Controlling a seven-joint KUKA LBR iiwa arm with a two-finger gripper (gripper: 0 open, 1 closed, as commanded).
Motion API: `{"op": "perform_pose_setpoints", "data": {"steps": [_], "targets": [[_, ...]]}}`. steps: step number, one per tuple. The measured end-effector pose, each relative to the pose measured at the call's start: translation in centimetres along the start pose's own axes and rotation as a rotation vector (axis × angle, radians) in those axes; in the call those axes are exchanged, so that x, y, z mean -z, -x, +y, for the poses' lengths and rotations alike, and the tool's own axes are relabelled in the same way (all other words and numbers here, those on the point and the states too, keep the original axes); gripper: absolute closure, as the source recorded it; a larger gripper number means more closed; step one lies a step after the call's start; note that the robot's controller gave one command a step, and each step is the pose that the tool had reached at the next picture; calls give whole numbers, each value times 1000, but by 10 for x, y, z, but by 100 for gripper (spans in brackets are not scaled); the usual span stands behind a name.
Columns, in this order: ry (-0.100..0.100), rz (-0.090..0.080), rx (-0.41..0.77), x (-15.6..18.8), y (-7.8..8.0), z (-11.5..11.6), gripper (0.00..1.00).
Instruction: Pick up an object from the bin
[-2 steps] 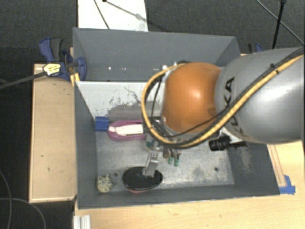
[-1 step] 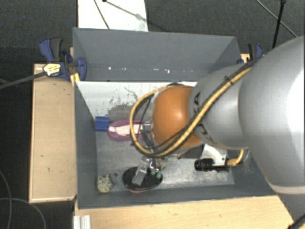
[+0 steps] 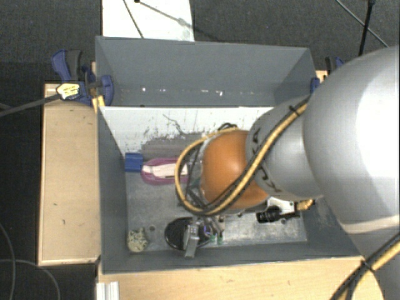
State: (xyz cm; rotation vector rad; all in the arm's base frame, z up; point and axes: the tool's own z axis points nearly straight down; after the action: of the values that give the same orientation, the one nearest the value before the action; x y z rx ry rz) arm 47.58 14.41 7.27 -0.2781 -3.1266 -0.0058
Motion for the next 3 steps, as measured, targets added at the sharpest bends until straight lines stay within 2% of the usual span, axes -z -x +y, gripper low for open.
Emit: {"op": "perform_pose_setpoints", "data": {"steps": [1, 2, 3], "targets": [[4, -14, -9, 2, 4, 0, 100], [2, -12, -24, 114, 15, 13, 100], [-2, -5, -27, 109, 14, 12, 0]]}}
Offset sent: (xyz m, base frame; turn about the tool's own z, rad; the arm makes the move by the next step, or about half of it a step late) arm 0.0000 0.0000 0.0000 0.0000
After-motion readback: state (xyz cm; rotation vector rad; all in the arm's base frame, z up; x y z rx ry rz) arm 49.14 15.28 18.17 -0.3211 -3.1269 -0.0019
